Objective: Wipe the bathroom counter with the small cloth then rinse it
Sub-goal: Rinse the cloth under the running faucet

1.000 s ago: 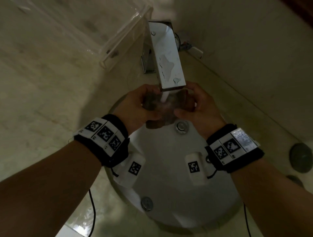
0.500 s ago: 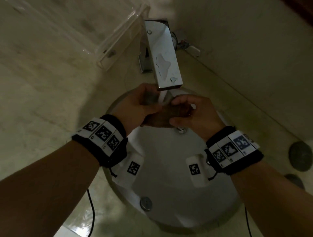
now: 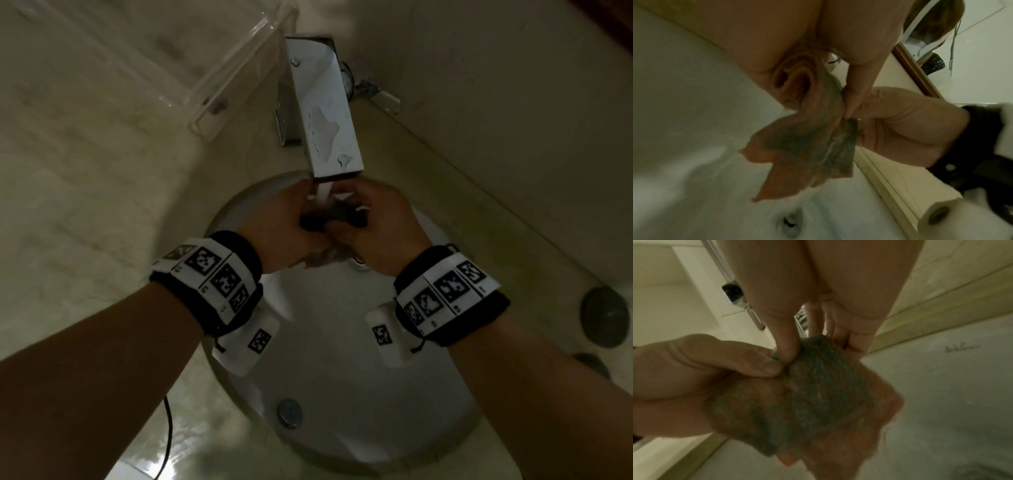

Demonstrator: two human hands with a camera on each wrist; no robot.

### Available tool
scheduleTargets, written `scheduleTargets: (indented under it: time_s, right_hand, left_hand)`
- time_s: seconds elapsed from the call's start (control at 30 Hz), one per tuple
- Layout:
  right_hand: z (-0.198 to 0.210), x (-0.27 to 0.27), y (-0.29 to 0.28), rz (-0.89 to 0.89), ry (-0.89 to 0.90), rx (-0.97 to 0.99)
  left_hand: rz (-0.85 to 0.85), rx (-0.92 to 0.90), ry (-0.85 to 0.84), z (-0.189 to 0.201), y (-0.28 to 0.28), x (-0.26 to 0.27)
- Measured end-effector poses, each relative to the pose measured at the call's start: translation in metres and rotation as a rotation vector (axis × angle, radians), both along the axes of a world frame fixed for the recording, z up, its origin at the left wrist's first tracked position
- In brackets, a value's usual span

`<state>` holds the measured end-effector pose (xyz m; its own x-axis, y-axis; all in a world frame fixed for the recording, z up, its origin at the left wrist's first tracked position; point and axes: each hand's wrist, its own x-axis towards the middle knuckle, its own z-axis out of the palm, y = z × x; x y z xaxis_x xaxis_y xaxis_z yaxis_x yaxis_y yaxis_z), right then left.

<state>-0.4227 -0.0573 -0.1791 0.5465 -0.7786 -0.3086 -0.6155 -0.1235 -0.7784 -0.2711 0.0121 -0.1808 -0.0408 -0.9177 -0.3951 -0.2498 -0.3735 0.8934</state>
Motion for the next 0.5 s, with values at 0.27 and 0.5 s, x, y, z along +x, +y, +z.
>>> scheduleTargets:
  time_s: [0.27, 0.5]
  right_hand:
    - [-0.003, -0.001, -0.011, -0.124, 0.047, -0.098]
    - [-0.006, -0.003, -0.005, -0.339, -0.141, 0.208]
  left_hand:
    - [0.106, 0.071, -0.184, -0.012, 0.0, 0.009]
    - [0.185, 0.172, -0.084, -0.018, 0.001, 0.019]
